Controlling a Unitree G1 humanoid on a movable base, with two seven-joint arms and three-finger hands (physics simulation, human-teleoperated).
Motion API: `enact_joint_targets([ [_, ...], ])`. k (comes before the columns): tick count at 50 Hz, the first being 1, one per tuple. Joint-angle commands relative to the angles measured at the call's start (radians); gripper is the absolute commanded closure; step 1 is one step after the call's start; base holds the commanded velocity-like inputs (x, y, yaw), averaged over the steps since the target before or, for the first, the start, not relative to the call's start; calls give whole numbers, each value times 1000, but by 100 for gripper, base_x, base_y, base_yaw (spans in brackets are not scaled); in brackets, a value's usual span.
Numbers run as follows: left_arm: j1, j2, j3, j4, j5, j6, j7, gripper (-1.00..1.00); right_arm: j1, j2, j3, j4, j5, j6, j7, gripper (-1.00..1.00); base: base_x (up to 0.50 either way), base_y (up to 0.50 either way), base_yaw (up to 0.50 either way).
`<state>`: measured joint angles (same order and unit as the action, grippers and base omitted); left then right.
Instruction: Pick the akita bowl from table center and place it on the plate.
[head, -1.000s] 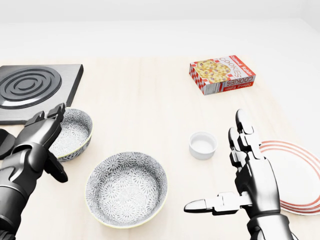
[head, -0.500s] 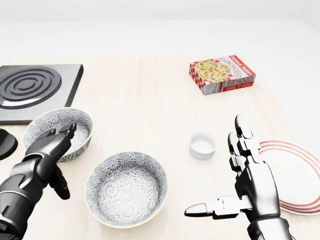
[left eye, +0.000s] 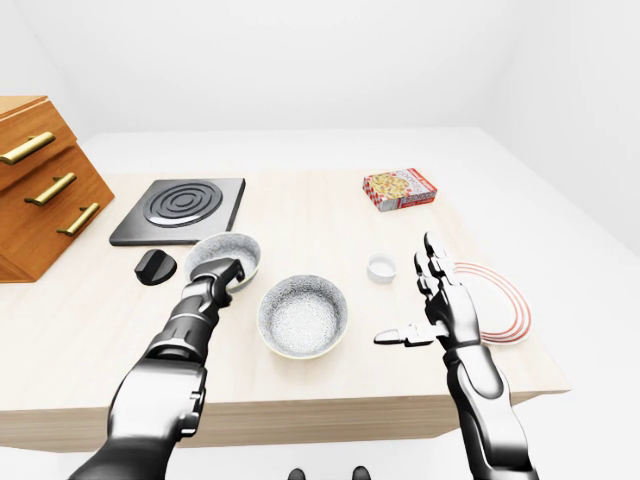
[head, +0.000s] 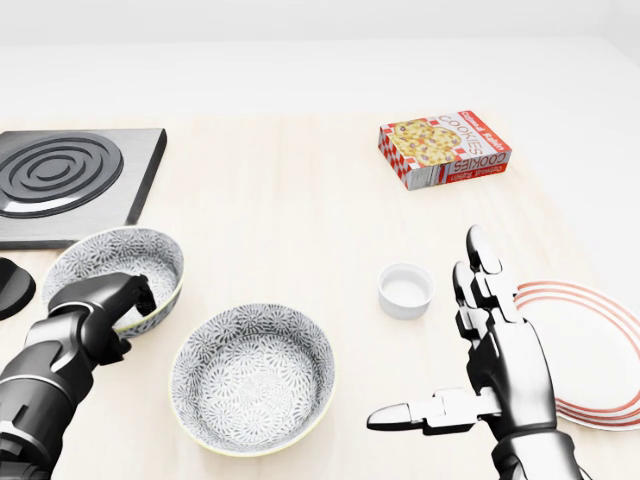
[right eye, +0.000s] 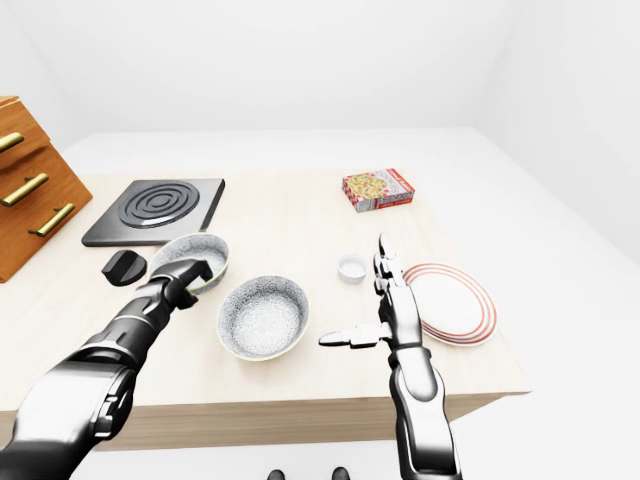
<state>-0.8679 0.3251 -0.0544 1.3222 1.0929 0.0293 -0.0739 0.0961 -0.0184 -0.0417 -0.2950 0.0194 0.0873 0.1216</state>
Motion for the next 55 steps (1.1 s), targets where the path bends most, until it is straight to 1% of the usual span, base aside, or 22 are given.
enact_joint_targets([
  [1, 25, -5, -5, 15, 13, 30, -47, 100, 11, -1, -1, -5, 4, 0, 7, -100, 0, 0, 0],
  [5, 25, -5, -5, 15, 14, 31, -48, 100, 18, -1, -2, -10, 4, 0, 11, -100, 0, 0, 0],
  [6, 25, -5, -3, 15, 12, 28, -52, 100, 19, -1, -2, -9, 4, 0, 12, -100, 0, 0, 0],
  [7, 26, -4, -1, 15, 7, 19, -61, 100, 19, 0, -2, -8, 3, 0, 12, -100, 0, 0, 0],
  [14, 26, -2, -3, 15, 9, 4, -56, 100, 13, 1, -3, -8, 1, 0, 9, -100, 0, 0, 0],
  [17, 27, 0, -5, 16, 12, -17, -50, 100, 5, 2, 0, -4, -1, 0, 5, -100, 0, 0, 0],
  [19, 27, 2, -8, 16, 19, -36, -41, 100, 2, 3, 2, -2, -2, 0, 2, -100, 0, 0, 0],
  [20, 28, 4, -9, 16, 22, -53, -28, 100, 0, 3, 3, 0, -2, 0, -1, -100, 0, 0, 0],
  [21, 27, 5, -9, 16, 24, -58, -25, 100, -1, 3, 3, 1, -2, 0, -1, -100, 0, 0, 0],
  [22, 29, 7, -10, 16, 26, -82, -13, 100, -2, 3, 3, 2, -2, 0, -3, -100, 0, 0, 0],
  [25, 29, 12, -16, 17, 42, -117, 13, 100, 2, 3, 5, 4, -2, 0, -4, -100, 0, 0, 0],
  [28, 28, 16, -18, 18, 57, -117, 34, 100, 6, 2, 5, 1, -2, 0, -3, -100, 0, 0, 0],
  [29, -17, 64, -7, -124, 44, -117, -136, 100, 8, 2, 5, -1, -2, 0, -3, -100, 0, 0, 0],
  [30, -14, 71, 0, -177, 42, -117, -180, 100, 9, 2, 5, -3, -3, 0, -3, -100, 0, 0, 0],
  [34, 9, 86, 27, -348, 53, -117, -275, 100, 37, 0, -2, -14, 3, 0, 8, -100, 0, 0, 0],
  [39, 77, 79, 60, -579, 78, -117, -382, 100, 33, 1, -3, -8, 0, -1, 10, -100, 0, 0, 0],
  [40, 92, 76, 69, -634, 78, -117, -415, 100, 30, 1, -4, -8, -1, 0, 10, -100, 0, 0, 0],
  [42, 101, 75, 82, -700, 81, -117, -452, 100, 26, 1, -4, -12, -2, 0, 9, -100, 0, 0, 0],
  [47, 110, 74, 102, -777, 81, -117, -494, 100, 36, -3, -10, -26, -2, 0, 16, -100, 0, 0, 0],
  [51, 110, 70, 109, -816, 75, -117, -518, 100, 11, -20, -20, -44, -61, 0, 3, -100, 0, 0, 0],
  [53, 111, 64, 110, -837, 70, -117, -531, 100, -48, -33, -58, -74, -85, 0, -23, -100, 0, 0, 0],
  [55, 116, 56, 110, -863, 66, -117, -547, 100, -152, -89, -62, -120, -174, 0, -5, -100, 0, 0, 0],
])
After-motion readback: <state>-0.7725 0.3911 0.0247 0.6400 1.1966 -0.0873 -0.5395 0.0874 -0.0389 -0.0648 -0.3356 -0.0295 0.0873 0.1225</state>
